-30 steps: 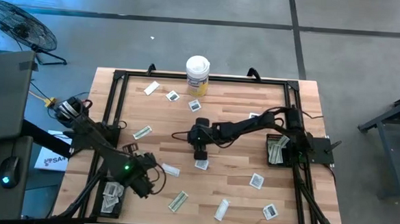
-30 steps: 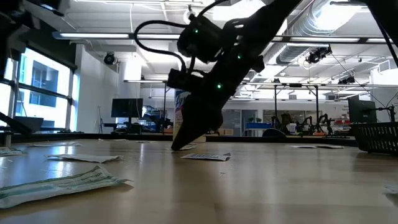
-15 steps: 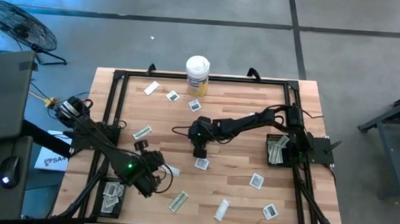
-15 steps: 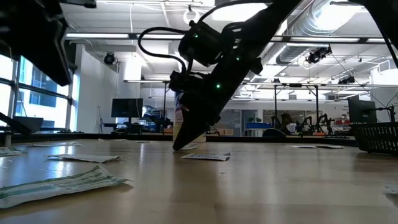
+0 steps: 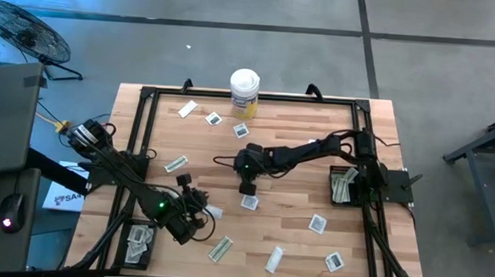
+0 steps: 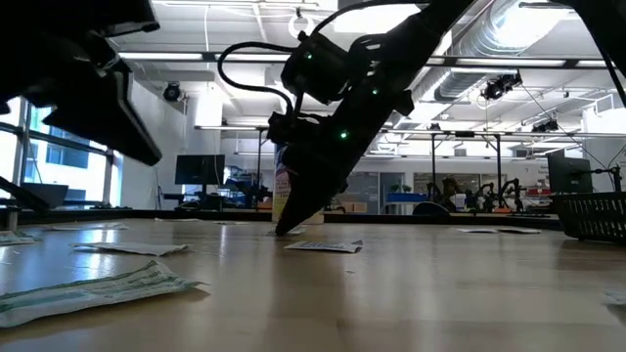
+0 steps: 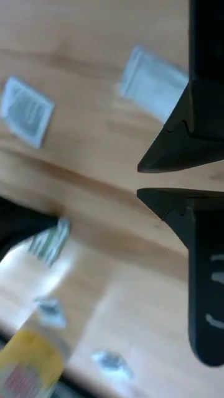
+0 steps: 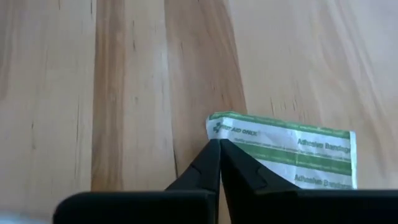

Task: Pick & Place First Aid Supplies
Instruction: Put the white towelette sachet into the left black bin

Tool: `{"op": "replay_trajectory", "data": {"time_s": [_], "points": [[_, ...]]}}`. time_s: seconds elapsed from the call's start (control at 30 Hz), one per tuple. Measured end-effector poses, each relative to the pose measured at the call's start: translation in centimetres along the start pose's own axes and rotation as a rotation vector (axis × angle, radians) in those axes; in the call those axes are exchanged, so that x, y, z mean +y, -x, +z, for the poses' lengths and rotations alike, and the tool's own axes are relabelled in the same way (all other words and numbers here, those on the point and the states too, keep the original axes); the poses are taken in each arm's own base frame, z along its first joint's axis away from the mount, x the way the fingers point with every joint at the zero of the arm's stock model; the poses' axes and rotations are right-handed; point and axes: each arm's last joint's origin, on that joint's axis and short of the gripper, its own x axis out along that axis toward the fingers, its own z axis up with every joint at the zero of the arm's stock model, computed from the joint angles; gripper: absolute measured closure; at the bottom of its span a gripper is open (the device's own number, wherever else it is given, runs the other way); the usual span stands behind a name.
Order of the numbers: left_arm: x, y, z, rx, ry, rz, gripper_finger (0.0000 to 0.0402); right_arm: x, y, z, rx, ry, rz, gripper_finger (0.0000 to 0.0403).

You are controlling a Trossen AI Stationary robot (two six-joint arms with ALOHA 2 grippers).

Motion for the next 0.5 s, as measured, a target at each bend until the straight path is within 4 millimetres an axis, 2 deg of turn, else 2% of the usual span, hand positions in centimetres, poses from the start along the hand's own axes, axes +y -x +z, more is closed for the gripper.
{"op": "replay_trajectory", "data": {"time_s": [0.13,0.27,0.5], "points": [[0.2,0.0,0.2,-0.080,-0.028,0.075,0.0355,1.3,1.6,0.3,0.002,-0.001,0.024,0.0399],[0.4,0.0,0.4,-0.144,-0.070,0.142,0.0355,3.0,4.2,0.8,-0.001,0.002,0.035,0.0400],[0.6,0.1,0.7,-0.230,-0.081,0.227,0.0355,5.7,9.0,0.6,0.049,0.013,0.054,0.0401]]}}
